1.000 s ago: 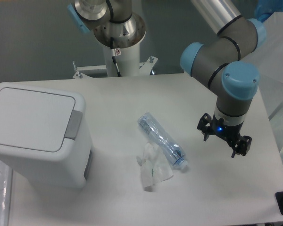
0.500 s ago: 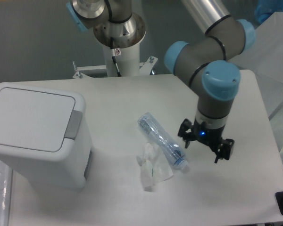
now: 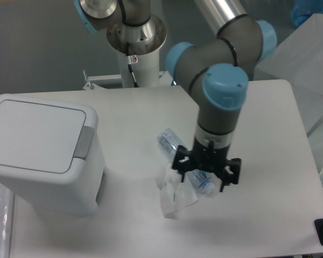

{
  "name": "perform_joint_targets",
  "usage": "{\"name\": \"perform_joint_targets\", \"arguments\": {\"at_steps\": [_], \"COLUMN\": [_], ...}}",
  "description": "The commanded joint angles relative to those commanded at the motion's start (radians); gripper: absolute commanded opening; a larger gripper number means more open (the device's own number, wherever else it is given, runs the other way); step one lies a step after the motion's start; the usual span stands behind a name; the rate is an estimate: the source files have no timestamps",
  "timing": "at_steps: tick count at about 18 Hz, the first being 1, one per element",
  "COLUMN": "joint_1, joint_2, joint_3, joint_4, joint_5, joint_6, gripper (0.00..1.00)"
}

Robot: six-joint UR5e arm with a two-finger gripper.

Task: Open the trash can
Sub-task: 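Move the gripper from the bottle area toward the white trash can, then position the open gripper over the trash can lid's front edge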

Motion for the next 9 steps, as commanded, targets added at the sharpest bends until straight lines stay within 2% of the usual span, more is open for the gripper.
{"name": "perform_joint_targets", "arguments": {"at_steps": [4, 6, 9], "joint_1": [0.005, 0.002, -0.005], "joint_2": [0.052, 0.086, 0.136], "joint_3": [-0.002, -0.002, -0.015], "joint_4": [0.003, 0.008, 0.015], "joint_5": [-0.195, -0.229, -0.250], "joint_6": [-0.101, -0.154, -0.155], "gripper": [1.00, 1.00, 1.00]}}
